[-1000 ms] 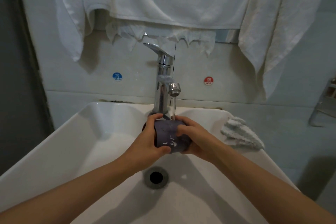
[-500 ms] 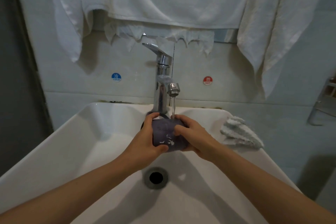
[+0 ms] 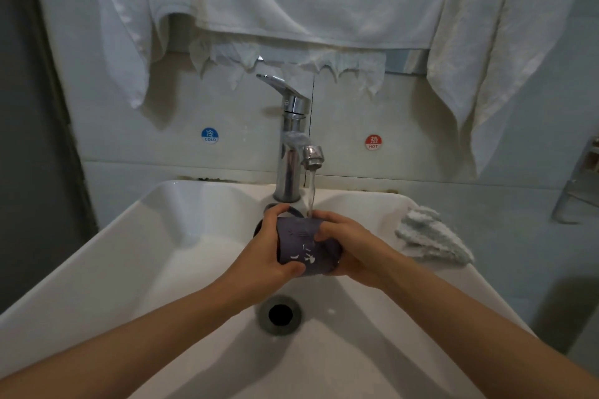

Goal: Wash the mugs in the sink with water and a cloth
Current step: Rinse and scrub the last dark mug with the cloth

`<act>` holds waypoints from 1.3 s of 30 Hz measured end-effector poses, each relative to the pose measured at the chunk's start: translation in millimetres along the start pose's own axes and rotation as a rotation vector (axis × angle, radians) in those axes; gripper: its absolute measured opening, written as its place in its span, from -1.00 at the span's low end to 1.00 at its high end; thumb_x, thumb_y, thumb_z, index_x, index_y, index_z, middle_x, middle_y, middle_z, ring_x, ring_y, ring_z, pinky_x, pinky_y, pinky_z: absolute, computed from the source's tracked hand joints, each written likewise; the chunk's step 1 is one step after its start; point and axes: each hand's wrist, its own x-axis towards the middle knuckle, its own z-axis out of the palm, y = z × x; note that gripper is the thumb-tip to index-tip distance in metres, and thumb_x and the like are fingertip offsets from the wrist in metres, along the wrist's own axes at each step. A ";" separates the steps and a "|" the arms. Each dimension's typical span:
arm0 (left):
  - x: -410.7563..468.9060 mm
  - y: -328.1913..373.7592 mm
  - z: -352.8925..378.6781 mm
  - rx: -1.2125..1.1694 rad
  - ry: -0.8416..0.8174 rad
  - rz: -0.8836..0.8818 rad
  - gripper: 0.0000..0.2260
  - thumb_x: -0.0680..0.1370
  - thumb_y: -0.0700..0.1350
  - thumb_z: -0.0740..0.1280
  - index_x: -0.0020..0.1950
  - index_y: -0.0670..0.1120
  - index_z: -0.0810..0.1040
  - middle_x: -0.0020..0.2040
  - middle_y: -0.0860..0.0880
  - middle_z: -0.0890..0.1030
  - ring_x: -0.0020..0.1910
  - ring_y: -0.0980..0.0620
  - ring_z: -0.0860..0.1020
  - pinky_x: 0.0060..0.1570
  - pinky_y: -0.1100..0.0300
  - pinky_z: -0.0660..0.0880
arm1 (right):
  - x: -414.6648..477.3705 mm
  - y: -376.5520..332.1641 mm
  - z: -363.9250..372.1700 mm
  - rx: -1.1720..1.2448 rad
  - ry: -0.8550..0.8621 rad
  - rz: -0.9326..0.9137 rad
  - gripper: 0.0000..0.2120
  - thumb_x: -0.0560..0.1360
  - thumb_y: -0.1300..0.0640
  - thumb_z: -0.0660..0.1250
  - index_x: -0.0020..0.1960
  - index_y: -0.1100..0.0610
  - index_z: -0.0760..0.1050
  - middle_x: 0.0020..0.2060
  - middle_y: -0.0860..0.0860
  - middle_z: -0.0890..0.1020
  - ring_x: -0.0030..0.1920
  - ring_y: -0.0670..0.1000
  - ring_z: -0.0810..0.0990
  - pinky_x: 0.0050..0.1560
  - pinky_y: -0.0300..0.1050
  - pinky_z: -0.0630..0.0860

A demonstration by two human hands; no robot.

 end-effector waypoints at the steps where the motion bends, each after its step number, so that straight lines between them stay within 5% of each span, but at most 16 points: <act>1: 0.0 -0.5 0.0 0.002 -0.001 -0.001 -0.23 0.40 -0.41 0.37 0.42 0.08 0.08 0.24 -0.03 0.45 0.14 0.01 0.54 0.07 0.05 0.57 | 0.3 0.9 0.4 -0.004 0.004 0.003 -0.57 0.45 0.31 0.21 0.29 0.02 0.39 0.12 0.11 0.57 0.13 0.16 0.56 0.15 0.18 0.51; 12: -1.0 -1.1 2.9 0.110 -0.001 0.008 -0.23 0.43 -0.36 0.39 0.45 0.05 0.03 0.18 0.04 0.40 0.02 0.17 0.52 -0.09 0.41 0.53 | 1.1 5.5 5.1 -0.032 0.067 0.013 -0.60 0.41 0.29 0.28 0.16 -0.05 0.36 0.06 0.10 0.53 0.08 0.12 0.54 0.09 0.09 0.56; 19: 0.8 -0.1 -0.8 0.005 0.030 -0.035 -0.28 0.44 -0.37 0.37 0.45 0.05 0.11 0.29 -0.05 0.40 0.19 -0.01 0.50 0.12 0.03 0.55 | 1.6 0.8 13.8 -0.206 0.147 -0.004 -0.62 0.58 0.10 0.08 0.39 -0.07 0.28 0.26 0.08 0.47 0.17 0.11 0.49 0.16 0.10 0.52; 24: 1.0 -1.6 0.5 -0.063 0.051 -0.088 -0.32 0.45 -0.33 0.38 0.42 0.08 0.15 0.35 -0.07 0.37 0.23 -0.08 0.48 0.15 0.00 0.53 | -0.7 5.0 13.6 -0.407 0.095 -0.089 -0.53 0.58 -0.07 0.17 0.45 -0.05 0.19 0.33 0.00 0.38 0.22 0.08 0.46 0.10 -0.03 0.54; 30: 0.7 -2.6 2.2 -0.023 0.042 -0.096 -0.29 0.47 -0.29 0.38 0.47 0.04 0.08 0.35 -0.04 0.40 0.25 -0.04 0.47 0.20 0.03 0.49 | -1.2 3.4 12.0 -0.600 0.069 -0.179 -0.60 0.55 0.00 0.20 0.33 0.10 0.27 0.32 0.00 0.34 0.09 0.03 0.48 -0.11 -0.21 0.54; 34: -0.4 -0.5 2.5 0.041 0.042 -0.084 -0.29 0.49 -0.26 0.37 0.50 0.01 0.04 0.39 -0.03 0.36 0.30 -0.02 0.42 0.24 0.14 0.45 | 1.5 4.3 14.1 -0.800 0.067 -0.280 -0.62 0.51 0.01 0.22 0.26 0.17 0.35 0.28 0.09 0.40 0.11 0.08 0.49 0.12 -0.08 0.51; 39: -0.7 -1.6 3.2 0.007 0.036 -0.111 -0.32 0.49 -0.22 0.37 0.49 0.01 0.08 0.34 0.01 0.37 0.31 -0.01 0.40 0.28 0.11 0.41 | -1.6 8.6 15.9 -1.017 0.012 -0.284 -0.52 0.60 0.00 0.07 0.45 0.18 0.12 0.40 0.11 0.20 0.30 0.15 0.31 0.31 0.00 0.34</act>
